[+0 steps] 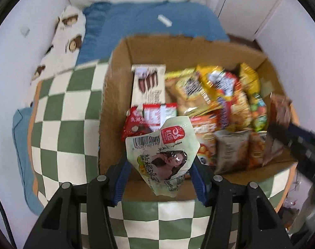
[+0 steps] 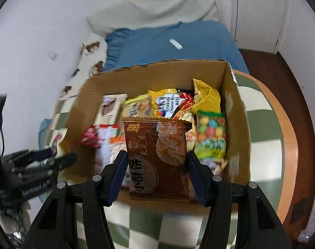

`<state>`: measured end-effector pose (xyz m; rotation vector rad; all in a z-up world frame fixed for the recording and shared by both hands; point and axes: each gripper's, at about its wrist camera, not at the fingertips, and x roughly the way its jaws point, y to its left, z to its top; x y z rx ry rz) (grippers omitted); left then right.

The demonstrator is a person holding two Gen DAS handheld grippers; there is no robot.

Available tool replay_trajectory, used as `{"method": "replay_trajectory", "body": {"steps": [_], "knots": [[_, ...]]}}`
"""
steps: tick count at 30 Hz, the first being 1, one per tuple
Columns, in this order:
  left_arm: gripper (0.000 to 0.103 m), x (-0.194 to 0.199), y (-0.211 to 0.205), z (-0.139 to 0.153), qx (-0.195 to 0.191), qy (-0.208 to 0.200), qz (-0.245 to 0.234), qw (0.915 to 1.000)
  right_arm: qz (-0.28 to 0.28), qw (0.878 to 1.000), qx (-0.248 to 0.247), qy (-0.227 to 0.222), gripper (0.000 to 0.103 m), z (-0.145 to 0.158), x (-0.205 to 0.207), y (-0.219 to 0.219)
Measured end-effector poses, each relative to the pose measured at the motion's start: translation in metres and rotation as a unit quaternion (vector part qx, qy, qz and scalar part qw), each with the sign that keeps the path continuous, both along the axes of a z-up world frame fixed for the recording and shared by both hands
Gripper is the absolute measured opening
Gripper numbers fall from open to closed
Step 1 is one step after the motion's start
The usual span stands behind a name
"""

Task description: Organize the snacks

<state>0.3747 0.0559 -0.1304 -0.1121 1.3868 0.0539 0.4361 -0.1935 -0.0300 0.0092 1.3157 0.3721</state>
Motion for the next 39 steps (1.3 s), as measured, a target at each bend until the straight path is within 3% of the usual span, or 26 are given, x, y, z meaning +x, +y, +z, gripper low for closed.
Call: {"method": "replay_trajectory", "body": {"steps": [4, 6, 8, 14, 23, 31, 39], "knots": [[0.059, 0.008, 0.004, -0.019, -0.013, 0.021, 0.019, 0.9995, 0.000, 0.998, -0.030, 0.050, 0.065, -0.035, 0.027, 0.010], [0.090, 0.014, 0.004, -0.023, -0.008, 0.025, 0.023, 0.9994, 0.001, 0.997, -0.040, 0.066, 0.090, -0.048, 0.035, 0.011], [0.096, 0.017, 0.002, -0.024, -0.006, 0.018, 0.025, 0.9995, 0.008, 0.996, -0.059, 0.062, 0.096, -0.052, 0.035, 0.012], [0.097, 0.027, -0.003, -0.027, -0.001, 0.017, 0.027, 0.9995, 0.015, 0.993, -0.102, 0.060, 0.098, -0.057, 0.029, 0.011], [0.097, 0.021, -0.008, -0.013, 0.010, -0.012, 0.029, 0.9995, -0.008, 0.994, -0.100, 0.051, 0.098, -0.049, 0.012, -0.002], [0.097, -0.006, -0.012, 0.031, 0.020, -0.077, 0.034, 0.9962, -0.016, 0.996, -0.083, 0.001, 0.098, -0.005, -0.018, -0.009], [0.097, -0.069, -0.021, 0.090, 0.042, -0.171, 0.038, 0.9837, -0.021, 0.993, -0.071, -0.088, 0.099, 0.061, -0.075, -0.017]]}}
